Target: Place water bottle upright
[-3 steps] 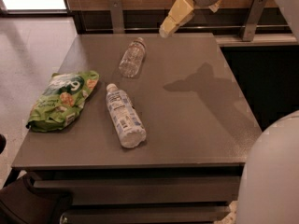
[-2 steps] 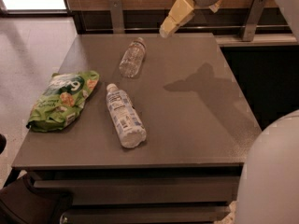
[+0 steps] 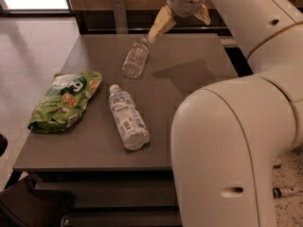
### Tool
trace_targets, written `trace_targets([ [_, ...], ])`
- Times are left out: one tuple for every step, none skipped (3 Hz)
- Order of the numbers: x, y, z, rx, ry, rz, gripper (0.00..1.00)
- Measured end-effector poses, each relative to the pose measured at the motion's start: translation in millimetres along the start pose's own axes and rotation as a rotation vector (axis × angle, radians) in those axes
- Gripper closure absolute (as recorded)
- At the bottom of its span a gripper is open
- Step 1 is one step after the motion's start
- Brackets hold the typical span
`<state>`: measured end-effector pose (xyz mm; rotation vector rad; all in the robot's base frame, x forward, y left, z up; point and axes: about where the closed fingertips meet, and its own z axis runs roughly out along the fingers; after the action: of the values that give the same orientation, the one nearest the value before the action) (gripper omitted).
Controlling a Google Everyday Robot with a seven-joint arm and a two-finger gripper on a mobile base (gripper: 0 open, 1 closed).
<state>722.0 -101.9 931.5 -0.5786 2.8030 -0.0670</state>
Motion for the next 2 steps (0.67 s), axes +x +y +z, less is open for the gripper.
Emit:
trace_targets([
  [-29, 19, 24, 0.050, 0.034, 0.135, 0.00],
  [-47, 43, 31, 0.057, 0.033, 0.176, 0.00],
])
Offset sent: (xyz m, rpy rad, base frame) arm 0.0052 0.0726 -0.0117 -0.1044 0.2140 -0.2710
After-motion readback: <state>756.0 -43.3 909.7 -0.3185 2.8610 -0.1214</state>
